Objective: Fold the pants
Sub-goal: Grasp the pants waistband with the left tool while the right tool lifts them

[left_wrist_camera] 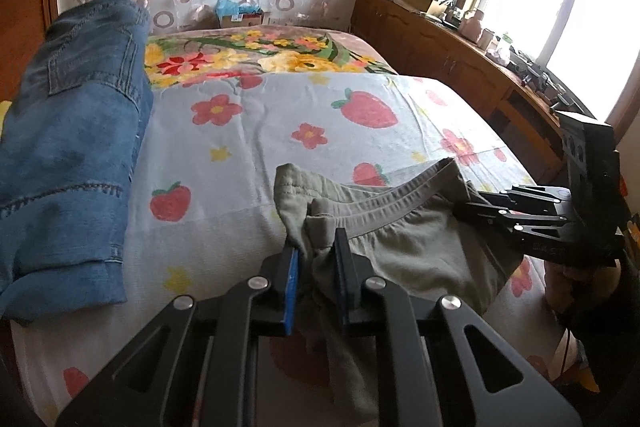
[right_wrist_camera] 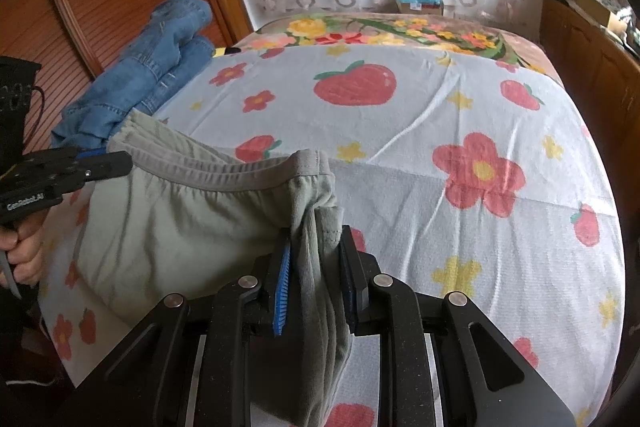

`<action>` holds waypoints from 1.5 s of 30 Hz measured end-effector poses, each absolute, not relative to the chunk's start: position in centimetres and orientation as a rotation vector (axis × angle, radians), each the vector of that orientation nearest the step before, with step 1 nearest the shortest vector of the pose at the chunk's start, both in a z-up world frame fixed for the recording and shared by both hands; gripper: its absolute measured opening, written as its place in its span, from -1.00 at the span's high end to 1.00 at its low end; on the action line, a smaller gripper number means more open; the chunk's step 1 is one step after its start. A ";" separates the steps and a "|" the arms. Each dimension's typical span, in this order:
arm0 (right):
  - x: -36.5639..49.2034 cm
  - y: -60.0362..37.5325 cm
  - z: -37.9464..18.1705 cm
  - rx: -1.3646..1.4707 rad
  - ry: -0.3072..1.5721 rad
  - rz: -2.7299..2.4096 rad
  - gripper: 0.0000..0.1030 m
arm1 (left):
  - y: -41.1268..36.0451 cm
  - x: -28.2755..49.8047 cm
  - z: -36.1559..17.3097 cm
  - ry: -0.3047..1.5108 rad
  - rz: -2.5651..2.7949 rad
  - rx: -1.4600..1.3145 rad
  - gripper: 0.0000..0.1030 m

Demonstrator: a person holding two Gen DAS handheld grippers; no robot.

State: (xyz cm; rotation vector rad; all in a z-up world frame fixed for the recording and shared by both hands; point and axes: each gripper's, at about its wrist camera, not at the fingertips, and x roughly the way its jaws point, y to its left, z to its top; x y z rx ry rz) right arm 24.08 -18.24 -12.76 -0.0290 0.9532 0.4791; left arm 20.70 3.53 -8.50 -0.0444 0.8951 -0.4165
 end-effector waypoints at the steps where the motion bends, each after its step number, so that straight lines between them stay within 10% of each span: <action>1: 24.0 -18.3 -12.8 -0.019 0.956 0.480 0.68 | 3.5 20.6 -8.3 0.890 -0.417 -0.041 0.75; 45: 14.8 -21.0 -5.4 0.030 0.716 0.504 0.78 | 0.1 12.2 -1.7 0.679 -0.445 0.008 0.79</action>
